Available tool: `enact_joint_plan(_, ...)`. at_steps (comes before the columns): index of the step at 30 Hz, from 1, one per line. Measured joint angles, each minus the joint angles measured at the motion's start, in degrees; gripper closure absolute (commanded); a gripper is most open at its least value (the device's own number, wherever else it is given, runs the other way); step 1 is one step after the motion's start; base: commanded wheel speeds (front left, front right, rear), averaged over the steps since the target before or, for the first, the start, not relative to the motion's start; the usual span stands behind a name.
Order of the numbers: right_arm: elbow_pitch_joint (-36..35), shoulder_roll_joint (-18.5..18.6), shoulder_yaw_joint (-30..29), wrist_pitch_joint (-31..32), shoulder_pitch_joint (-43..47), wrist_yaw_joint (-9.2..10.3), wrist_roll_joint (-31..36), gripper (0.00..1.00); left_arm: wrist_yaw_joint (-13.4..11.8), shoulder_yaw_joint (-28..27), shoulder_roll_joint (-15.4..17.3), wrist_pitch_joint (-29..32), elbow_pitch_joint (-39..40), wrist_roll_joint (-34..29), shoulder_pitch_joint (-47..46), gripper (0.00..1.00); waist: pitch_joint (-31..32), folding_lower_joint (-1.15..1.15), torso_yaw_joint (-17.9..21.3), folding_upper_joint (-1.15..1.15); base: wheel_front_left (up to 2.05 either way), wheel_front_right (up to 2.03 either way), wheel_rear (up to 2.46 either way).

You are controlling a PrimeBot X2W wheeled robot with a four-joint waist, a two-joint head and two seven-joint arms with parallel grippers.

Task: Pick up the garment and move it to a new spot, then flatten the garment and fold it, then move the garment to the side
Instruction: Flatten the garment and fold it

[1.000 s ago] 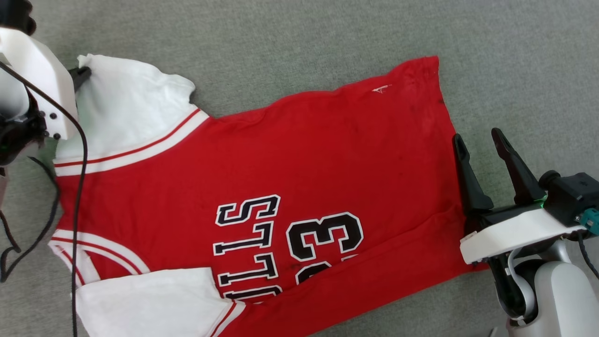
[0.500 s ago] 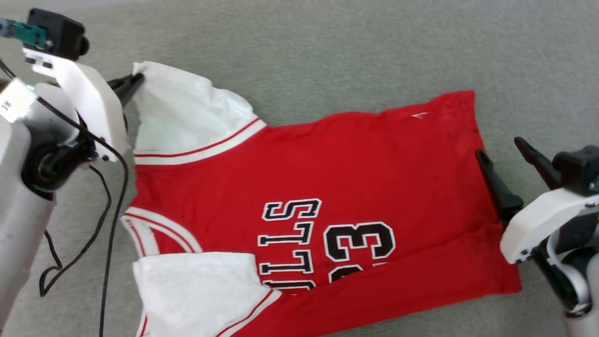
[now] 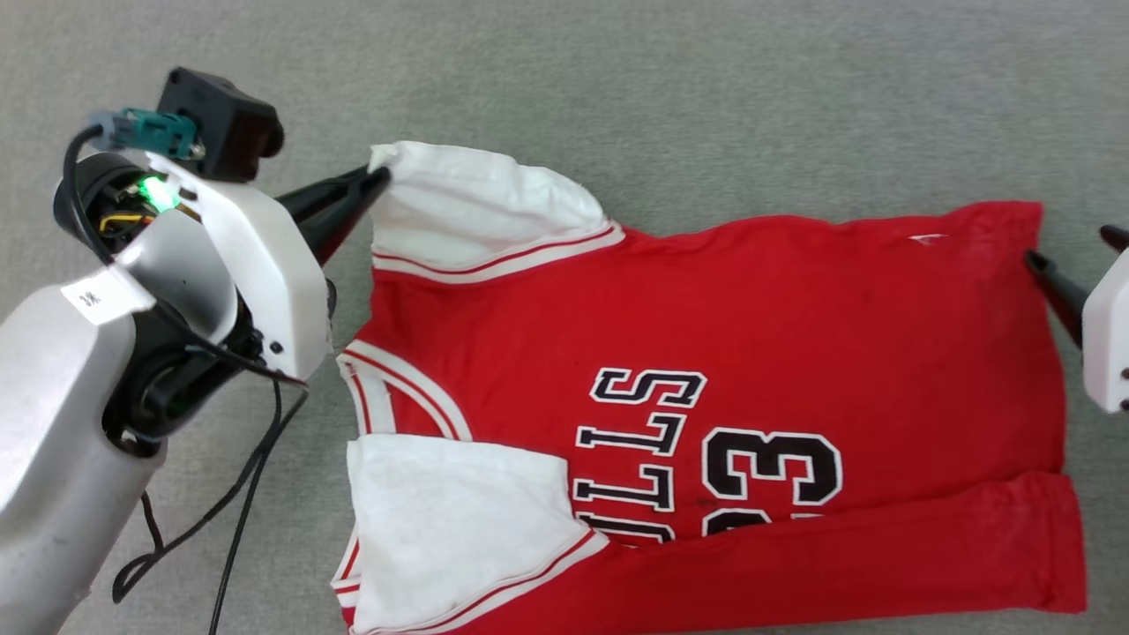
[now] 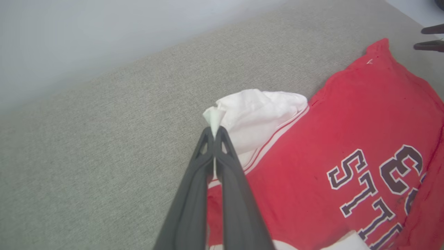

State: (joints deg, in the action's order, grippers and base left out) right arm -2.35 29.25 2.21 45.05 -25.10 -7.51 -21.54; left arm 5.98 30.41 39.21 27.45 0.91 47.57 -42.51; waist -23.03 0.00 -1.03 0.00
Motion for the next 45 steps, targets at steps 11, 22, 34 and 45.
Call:
enact_joint_plan(11, 10.14, 3.38, 1.32, 5.38, -7.7, -0.01, 1.92, 0.0, -1.68, 1.21, -0.44, -0.51, 9.17, -1.8, 1.27, 1.0, -3.94, 0.0, -5.3, 0.0, 0.0, 0.0, 0.0)
enact_joint_plan(22, 17.05, 3.08, 3.47, 3.39, -7.78, 0.03, 1.81, 1.0, -1.69, 2.52, -1.35, -1.57, 8.83, -1.94, 2.54, 1.0, -4.74, 0.0, -7.45, 0.0, 0.0, 0.0, 0.0)
enact_joint_plan(34, 21.21, -1.57, 0.68, -14.78, -5.52, 0.0, -0.13, 1.0, -3.5, 1.11, -2.41, -6.53, 4.56, 0.26, 8.39, 1.0, 1.44, 0.0, -6.23, 0.0, 0.0, 0.0, 0.0)
enact_joint_plan(45, 18.14, -2.54, -1.55, -21.67, 4.52, 0.0, -4.55, 1.0, -6.56, 0.63, -0.73, -8.72, 6.68, 1.7, 17.7, 1.0, 9.23, 0.0, -5.53, 0.0, 0.0, 0.0, 0.0)
